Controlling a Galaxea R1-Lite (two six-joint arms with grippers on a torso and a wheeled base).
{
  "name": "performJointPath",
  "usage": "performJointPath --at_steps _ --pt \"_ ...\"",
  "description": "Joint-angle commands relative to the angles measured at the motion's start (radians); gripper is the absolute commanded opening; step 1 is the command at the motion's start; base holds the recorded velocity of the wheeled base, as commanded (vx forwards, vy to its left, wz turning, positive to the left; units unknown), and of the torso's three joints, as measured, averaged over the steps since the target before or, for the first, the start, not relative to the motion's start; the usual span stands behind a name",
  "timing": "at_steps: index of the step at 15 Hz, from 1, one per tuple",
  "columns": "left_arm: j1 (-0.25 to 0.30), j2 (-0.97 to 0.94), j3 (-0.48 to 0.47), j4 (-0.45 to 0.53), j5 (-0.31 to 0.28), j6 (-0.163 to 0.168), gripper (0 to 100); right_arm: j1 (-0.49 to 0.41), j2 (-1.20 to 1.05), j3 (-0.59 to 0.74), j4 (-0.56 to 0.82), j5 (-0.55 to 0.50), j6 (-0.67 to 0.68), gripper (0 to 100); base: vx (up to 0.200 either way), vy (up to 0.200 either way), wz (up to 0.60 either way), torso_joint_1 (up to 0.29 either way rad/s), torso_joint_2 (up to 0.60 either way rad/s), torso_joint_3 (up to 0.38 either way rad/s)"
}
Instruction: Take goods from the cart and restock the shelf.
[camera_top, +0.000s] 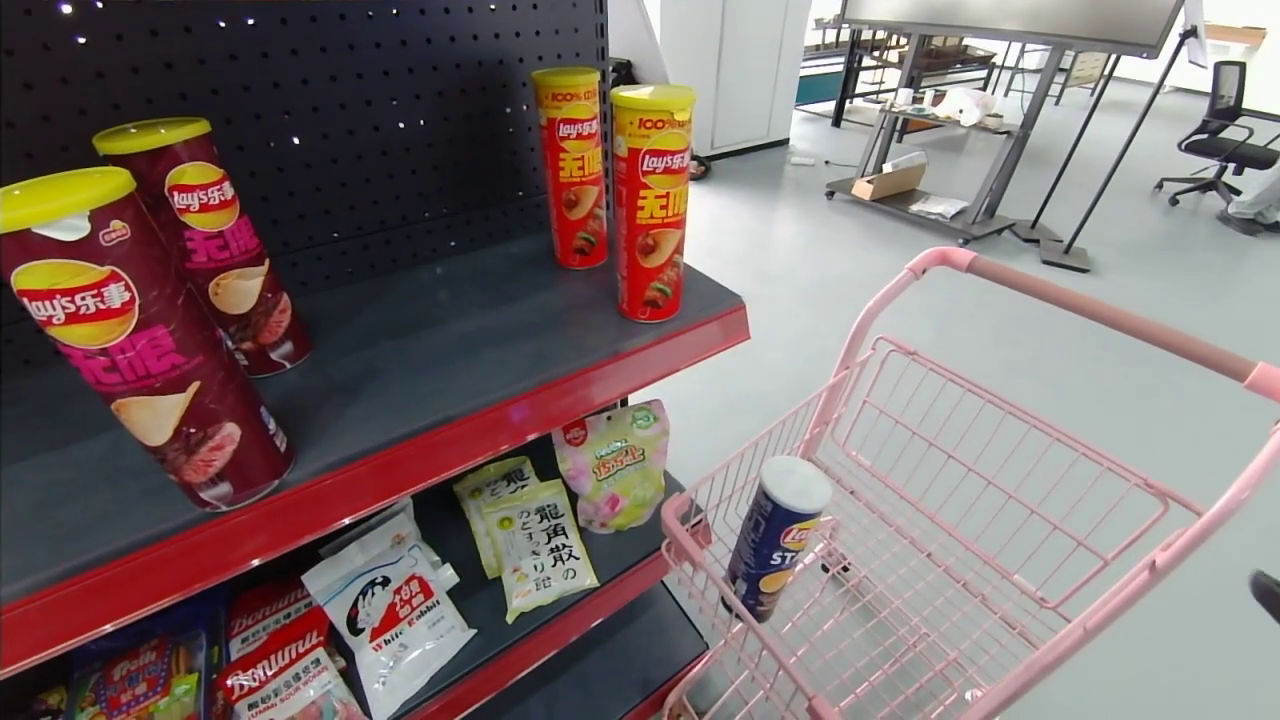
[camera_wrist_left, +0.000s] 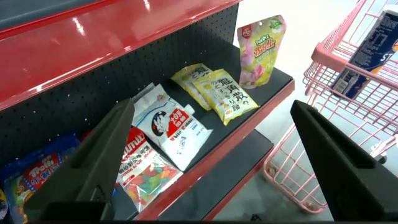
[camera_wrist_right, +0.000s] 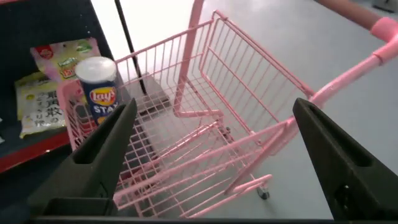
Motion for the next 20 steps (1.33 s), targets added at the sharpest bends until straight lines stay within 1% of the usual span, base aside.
performJointPath --at_steps 1,2,4,5,6,7,8,10,13,15,18,19,20 --pt "0.0 0.001 0.0 0.0 0.0 0.0 100 0.059 0.66 0.017 -0.437 0.116 0.105 100 0.0 0.0 0.0 0.0 0.0 0.0" --pt "0.0 0.001 0.0 0.0 0.0 0.0 100 0.071 0.73 -0.007 -0.463 0.19 0.108 100 0.0 0.0 0.0 0.0 0.0 0.0" --pt "0.0 0.001 -0.001 0.0 0.0 0.001 100 0.077 0.835 -0.009 -0.495 0.291 0.107 100 0.0 0.0 0.0 0.0 0.0 0.0" --pt "0.0 0.001 0.0 0.0 0.0 0.001 100 0.094 0.916 -0.001 -0.564 0.371 0.099 100 0.0 0.0 0.0 0.0 0.0 0.0" --pt "0.0 0.001 0.0 0.0 0.0 0.0 100 0.106 0.948 0.0 -0.596 0.378 0.099 100 0.0 0.0 0.0 0.0 0.0 0.0" --pt "0.0 0.001 0.0 0.0 0.0 0.001 100 0.14 1.06 -0.001 -0.727 0.38 0.099 100 0.0 0.0 0.0 0.0 0.0 0.0" --pt "0.0 0.001 0.0 0.0 0.0 0.0 100 0.163 1.108 0.003 -0.796 0.38 0.097 100 0.0 0.0 0.0 0.0 0.0 0.0" --pt "0.0 0.001 0.0 0.0 0.0 0.0 100 0.212 1.158 0.008 -0.823 0.38 0.097 100 0.0 0.0 0.0 0.0 0.0 0.0" --pt "0.0 0.001 0.0 0.0 0.0 0.001 100 0.275 1.183 -0.006 -0.825 0.378 0.1 100 0.0 0.0 0.0 0.0 0.0 0.0" --pt "0.0 0.001 0.0 0.0 0.0 0.0 100 0.278 1.243 -0.012 -0.839 0.372 0.099 100 0.0 0.0 0.0 0.0 0.0 0.0" --pt "0.0 0.001 0.0 0.0 0.0 0.0 100 0.275 1.327 -0.024 -0.92 0.352 0.1 100 0.0 0.0 0.0 0.0 0.0 0.0" --pt "0.0 0.001 0.0 0.0 0.0 0.0 100 0.275 1.327 -0.024 -0.92 0.352 0.1 100 0.0 0.0 0.0 0.0 0.0 0.0" --pt "0.0 0.001 0.0 0.0 0.0 0.0 100 0.277 1.37 -0.053 -0.941 0.351 0.1 100 0.0 0.0 0.0 0.0 0.0 0.0"
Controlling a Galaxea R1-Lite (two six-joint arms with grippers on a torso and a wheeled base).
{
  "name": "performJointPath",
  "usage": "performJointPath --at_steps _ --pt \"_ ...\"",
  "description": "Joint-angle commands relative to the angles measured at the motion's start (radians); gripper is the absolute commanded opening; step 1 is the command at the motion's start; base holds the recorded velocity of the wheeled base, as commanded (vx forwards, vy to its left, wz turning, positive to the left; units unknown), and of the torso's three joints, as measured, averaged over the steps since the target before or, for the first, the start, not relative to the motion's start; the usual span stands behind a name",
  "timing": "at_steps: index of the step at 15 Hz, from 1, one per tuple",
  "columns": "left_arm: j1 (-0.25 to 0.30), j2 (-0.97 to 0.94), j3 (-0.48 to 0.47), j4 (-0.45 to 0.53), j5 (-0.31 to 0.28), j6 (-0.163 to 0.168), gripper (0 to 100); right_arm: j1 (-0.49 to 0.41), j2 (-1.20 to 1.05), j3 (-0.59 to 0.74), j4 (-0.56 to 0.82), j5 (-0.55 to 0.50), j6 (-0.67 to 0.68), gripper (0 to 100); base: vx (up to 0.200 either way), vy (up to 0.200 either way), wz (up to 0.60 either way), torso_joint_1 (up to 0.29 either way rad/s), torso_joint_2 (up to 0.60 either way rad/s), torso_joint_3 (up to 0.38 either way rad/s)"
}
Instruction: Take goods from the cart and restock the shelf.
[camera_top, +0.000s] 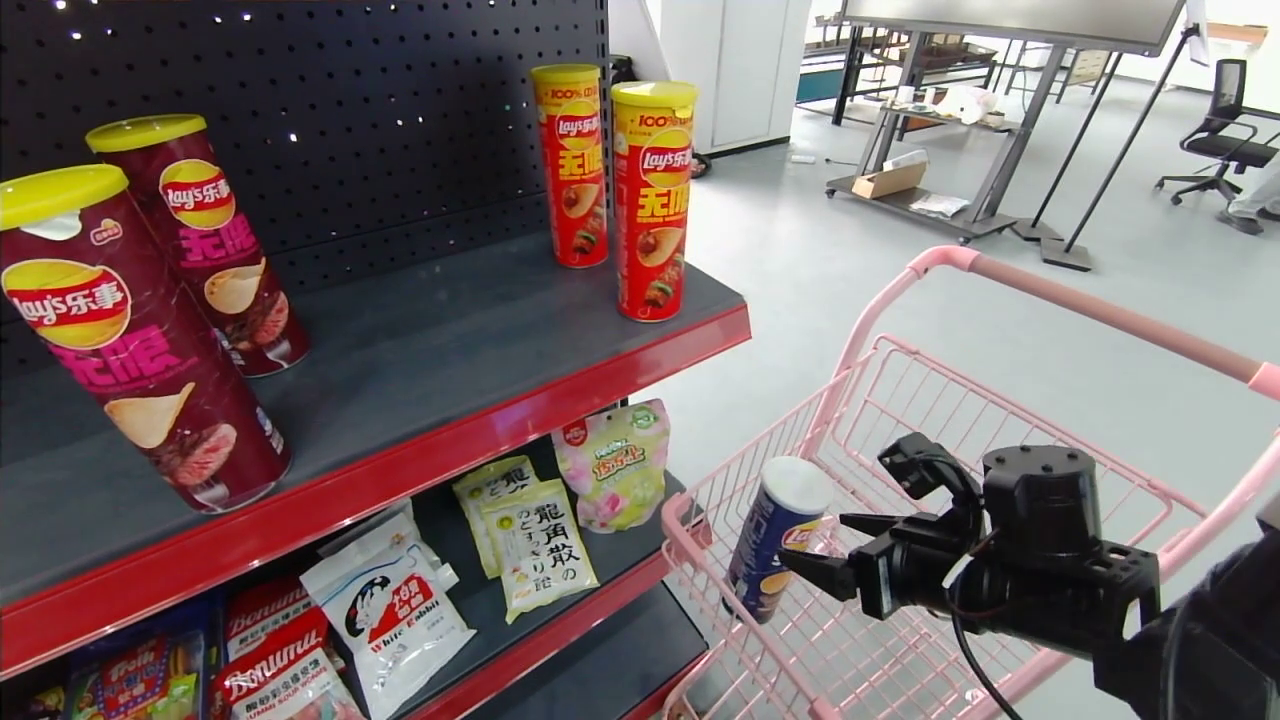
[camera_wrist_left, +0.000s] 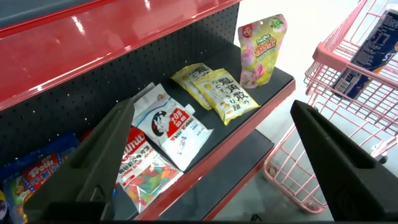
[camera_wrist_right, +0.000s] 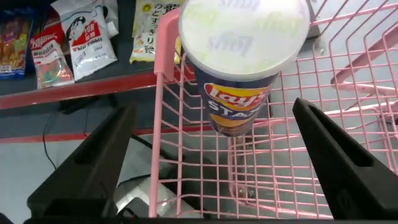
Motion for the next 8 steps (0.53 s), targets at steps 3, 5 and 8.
performJointPath --at_steps 3,5,8 --pt "0.0 0.001 0.0 0.0 0.0 0.0 100 0.003 0.104 -0.079 -0.011 0.0 0.002 100 0.0 0.0 0.0 0.0 0.0 0.0" --pt "0.0 0.001 0.0 0.0 0.0 0.0 100 0.003 0.141 -0.128 -0.011 0.0 0.003 100 0.0 0.0 0.0 0.0 0.0 0.0" --pt "0.0 0.001 0.0 0.0 0.0 0.0 100 0.005 0.175 -0.163 -0.011 0.0 0.005 100 0.0 0.0 0.0 0.0 0.0 0.0"
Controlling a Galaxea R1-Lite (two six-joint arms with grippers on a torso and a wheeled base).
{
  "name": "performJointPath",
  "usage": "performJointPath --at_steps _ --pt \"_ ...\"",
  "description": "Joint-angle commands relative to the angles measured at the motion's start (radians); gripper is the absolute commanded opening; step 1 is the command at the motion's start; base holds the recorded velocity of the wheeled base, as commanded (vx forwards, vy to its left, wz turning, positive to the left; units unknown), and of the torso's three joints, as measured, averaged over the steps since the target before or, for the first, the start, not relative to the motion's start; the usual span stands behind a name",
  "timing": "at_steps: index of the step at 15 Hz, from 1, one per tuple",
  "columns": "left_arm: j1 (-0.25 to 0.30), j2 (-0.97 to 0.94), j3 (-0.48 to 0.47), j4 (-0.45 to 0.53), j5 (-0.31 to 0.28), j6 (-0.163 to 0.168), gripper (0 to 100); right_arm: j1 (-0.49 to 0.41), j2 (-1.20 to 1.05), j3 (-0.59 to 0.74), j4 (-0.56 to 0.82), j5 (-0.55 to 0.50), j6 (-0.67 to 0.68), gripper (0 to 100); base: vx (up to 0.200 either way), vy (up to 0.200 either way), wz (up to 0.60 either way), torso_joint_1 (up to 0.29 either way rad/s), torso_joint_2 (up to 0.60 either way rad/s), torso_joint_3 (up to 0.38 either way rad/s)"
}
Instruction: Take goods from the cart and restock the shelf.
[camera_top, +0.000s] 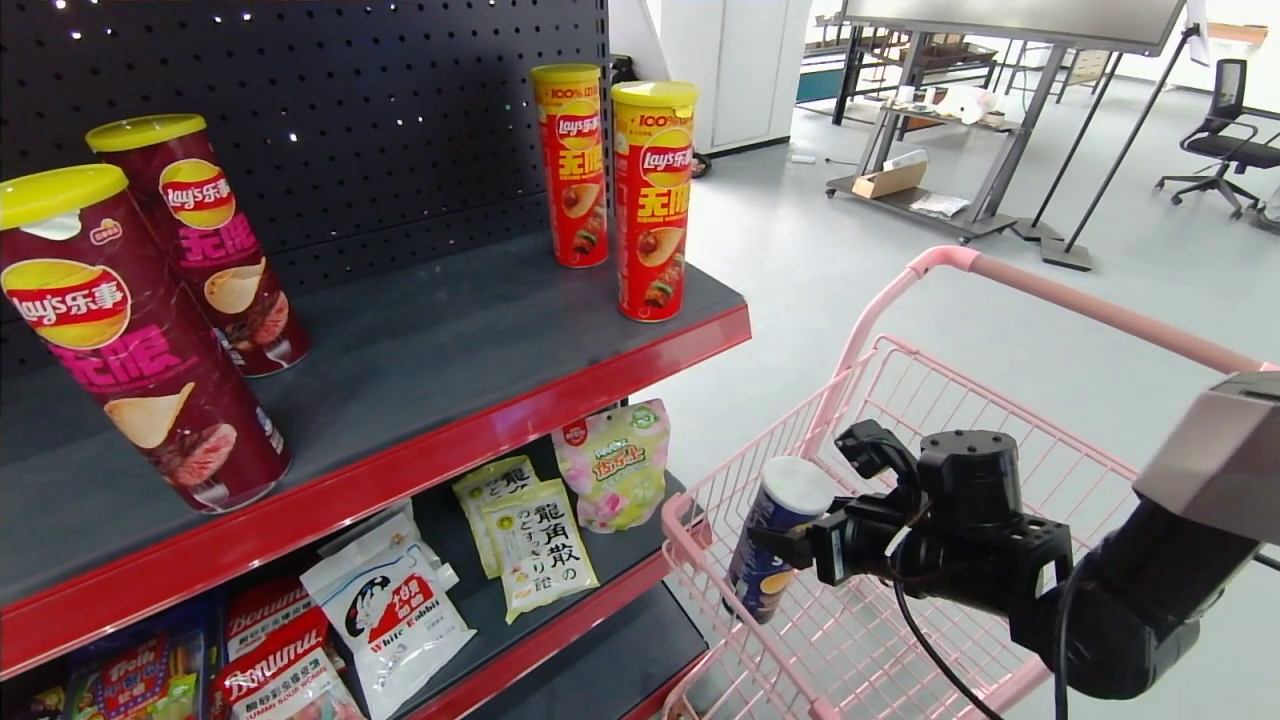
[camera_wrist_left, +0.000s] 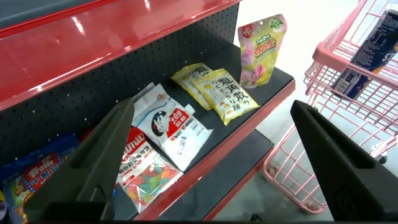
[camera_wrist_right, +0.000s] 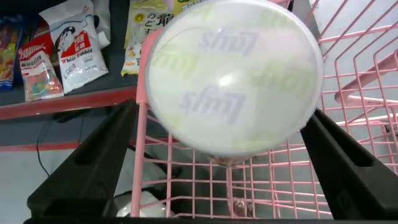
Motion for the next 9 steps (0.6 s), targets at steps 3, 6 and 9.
performJointPath --at_steps 3,6,9 --pt "0.0 0.001 0.0 0.0 0.0 0.0 100 -0.002 0.057 -0.036 -0.02 -0.003 0.001 100 0.0 0.0 0.0 0.0 0.0 0.0" --pt "0.0 0.001 0.0 0.0 0.0 0.0 100 0.001 0.088 -0.065 -0.055 -0.023 0.001 100 0.0 0.0 0.0 0.0 0.0 0.0" --pt "0.0 0.001 -0.002 0.0 0.0 0.0 100 0.004 0.094 -0.068 -0.055 -0.024 0.001 0 0.0 0.0 0.0 0.0 0.0 0.0"
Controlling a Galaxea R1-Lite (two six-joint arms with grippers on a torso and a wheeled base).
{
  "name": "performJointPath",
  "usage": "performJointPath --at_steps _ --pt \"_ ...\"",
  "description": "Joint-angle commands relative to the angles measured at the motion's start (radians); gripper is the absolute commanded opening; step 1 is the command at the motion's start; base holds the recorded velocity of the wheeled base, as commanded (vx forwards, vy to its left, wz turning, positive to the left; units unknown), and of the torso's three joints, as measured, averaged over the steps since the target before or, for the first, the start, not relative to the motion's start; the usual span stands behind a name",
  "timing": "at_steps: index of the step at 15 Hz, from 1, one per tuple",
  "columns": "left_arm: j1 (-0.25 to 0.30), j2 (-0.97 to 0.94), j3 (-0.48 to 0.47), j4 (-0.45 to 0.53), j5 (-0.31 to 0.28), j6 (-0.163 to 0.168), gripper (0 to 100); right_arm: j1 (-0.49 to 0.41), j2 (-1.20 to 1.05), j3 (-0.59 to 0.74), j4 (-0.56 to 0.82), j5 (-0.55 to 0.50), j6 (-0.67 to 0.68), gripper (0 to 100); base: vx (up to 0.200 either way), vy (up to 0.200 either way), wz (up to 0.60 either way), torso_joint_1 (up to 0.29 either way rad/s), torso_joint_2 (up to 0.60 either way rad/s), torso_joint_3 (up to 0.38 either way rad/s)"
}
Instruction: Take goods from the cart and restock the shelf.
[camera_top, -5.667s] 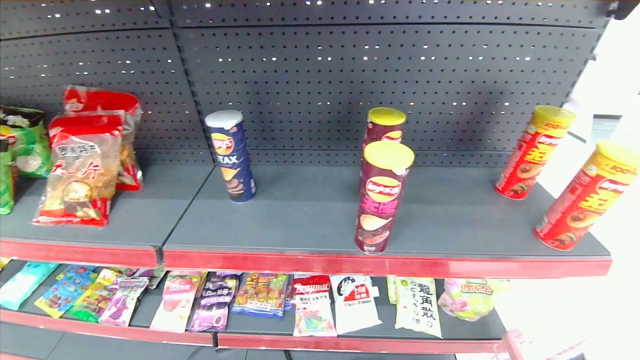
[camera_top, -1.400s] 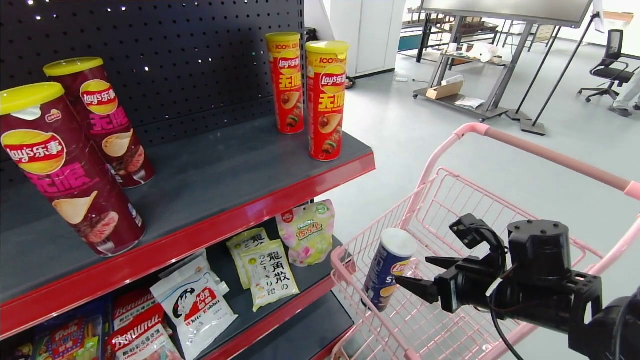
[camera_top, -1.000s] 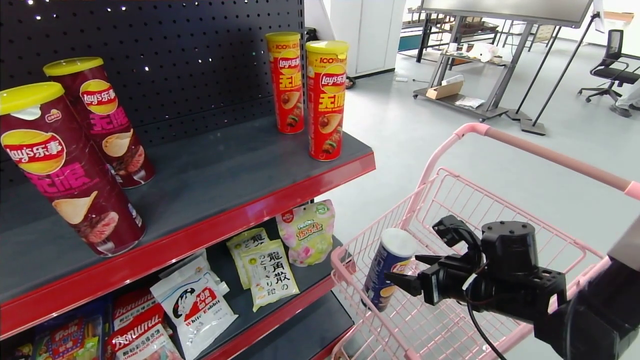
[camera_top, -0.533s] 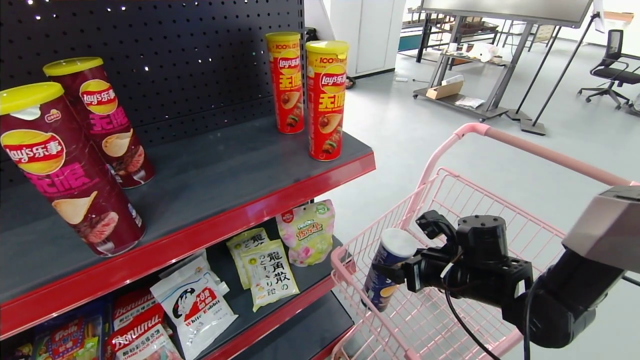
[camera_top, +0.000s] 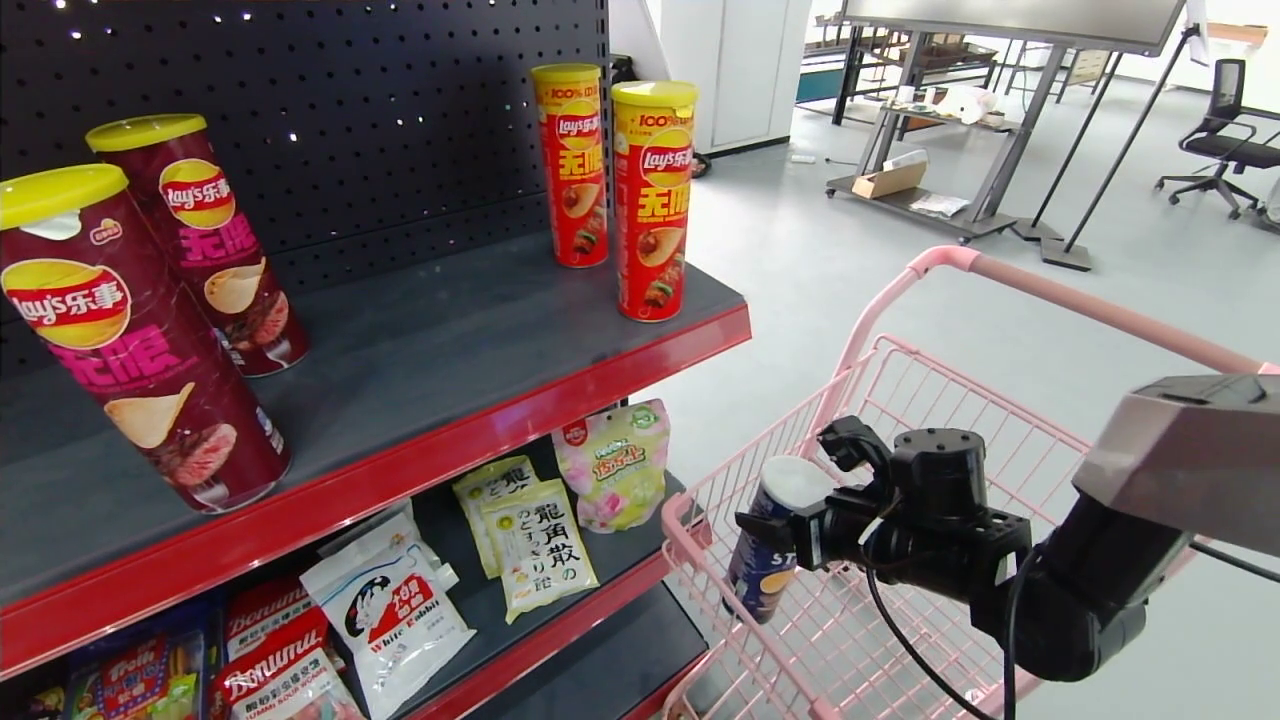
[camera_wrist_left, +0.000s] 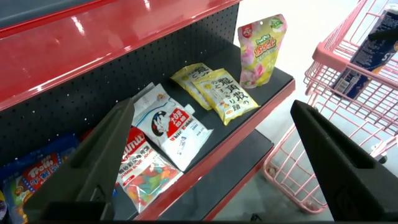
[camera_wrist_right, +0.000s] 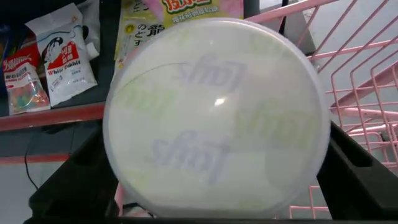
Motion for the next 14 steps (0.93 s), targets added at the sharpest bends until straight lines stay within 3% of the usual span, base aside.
performJointPath --at_steps 1,4,8,12,14 --pt "0.0 0.001 0.0 0.0 0.0 0.0 100 0.002 0.007 -0.005 -0.001 -0.004 0.0 0 0.0 0.0 0.0 0.0 0.0 0.0" --pt "0.0 0.001 -0.002 0.0 0.0 0.0 100 0.013 0.004 0.011 -0.003 -0.006 0.0 0 0.0 0.0 0.0 0.0 0.0 0.0" --pt "0.0 0.001 0.0 0.0 0.0 0.0 100 0.03 -0.171 0.064 -0.021 -0.121 -0.012 0 0.0 0.0 0.0 0.0 0.0 0.0" --pt "0.0 0.001 0.0 0.0 0.0 0.0 100 0.019 -0.562 0.033 0.3 -0.245 -0.081 0 0.0 0.0 0.0 0.0 0.0 0.0" --pt "0.0 0.001 0.0 0.0 0.0 0.0 100 -0.016 -0.753 -0.065 0.586 -0.331 -0.158 0 0.0 0.0 0.0 0.0 0.0 0.0"
